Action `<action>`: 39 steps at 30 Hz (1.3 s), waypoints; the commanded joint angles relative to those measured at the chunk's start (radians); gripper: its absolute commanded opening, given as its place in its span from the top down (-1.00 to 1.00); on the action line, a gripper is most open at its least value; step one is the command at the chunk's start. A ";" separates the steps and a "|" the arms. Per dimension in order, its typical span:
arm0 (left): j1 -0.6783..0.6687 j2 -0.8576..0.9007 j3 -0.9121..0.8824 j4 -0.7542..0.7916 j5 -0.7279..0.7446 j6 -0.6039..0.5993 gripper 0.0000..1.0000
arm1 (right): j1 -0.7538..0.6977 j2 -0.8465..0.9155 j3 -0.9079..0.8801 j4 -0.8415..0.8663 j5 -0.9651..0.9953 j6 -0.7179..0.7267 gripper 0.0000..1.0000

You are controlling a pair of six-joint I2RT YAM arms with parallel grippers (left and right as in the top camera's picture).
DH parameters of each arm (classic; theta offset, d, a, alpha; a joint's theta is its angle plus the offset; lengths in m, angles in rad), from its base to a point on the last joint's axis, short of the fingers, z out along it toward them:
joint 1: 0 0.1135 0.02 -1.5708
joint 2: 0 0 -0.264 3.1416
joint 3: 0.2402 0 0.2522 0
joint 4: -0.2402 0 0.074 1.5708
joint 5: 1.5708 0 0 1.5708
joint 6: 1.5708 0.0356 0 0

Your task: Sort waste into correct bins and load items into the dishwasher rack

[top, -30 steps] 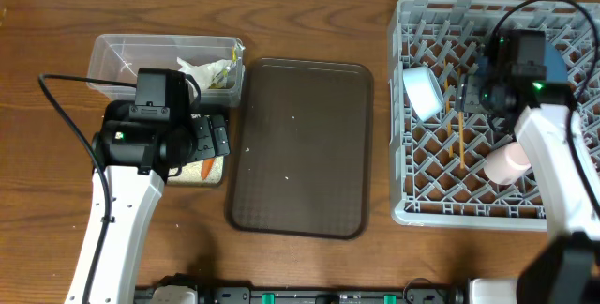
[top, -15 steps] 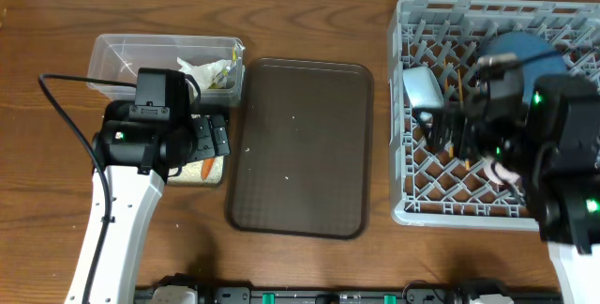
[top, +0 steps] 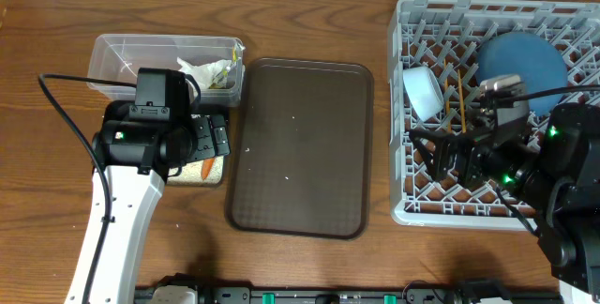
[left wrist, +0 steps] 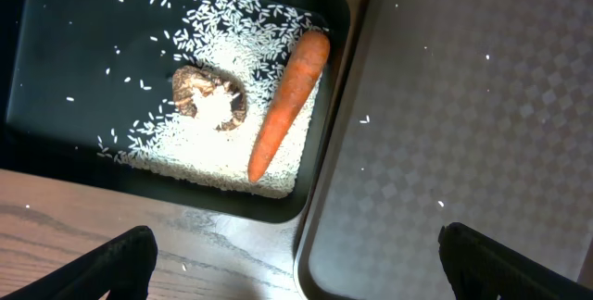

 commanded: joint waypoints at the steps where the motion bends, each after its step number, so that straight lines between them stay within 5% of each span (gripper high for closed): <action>1: 0.004 -0.006 0.009 -0.003 -0.012 0.010 -0.96 | 0.020 -0.009 0.008 0.010 -0.001 -0.015 -0.99; 9: 0.004 -0.006 0.009 -0.003 -0.012 0.010 -0.96 | 0.011 -0.140 -0.091 0.092 0.000 -0.208 -0.98; 25: 0.004 -0.006 0.009 -0.003 -0.012 0.010 -0.96 | -0.008 -0.642 -0.847 0.600 -0.001 -0.207 -0.98; 34: 0.004 -0.006 0.009 -0.003 -0.012 0.010 -0.96 | -0.018 -0.905 -1.088 0.733 -0.008 -0.206 -0.98; 39: 0.004 -0.006 0.009 -0.003 -0.012 0.010 -0.96 | -0.027 -0.909 -1.176 0.857 -0.043 -0.203 -0.98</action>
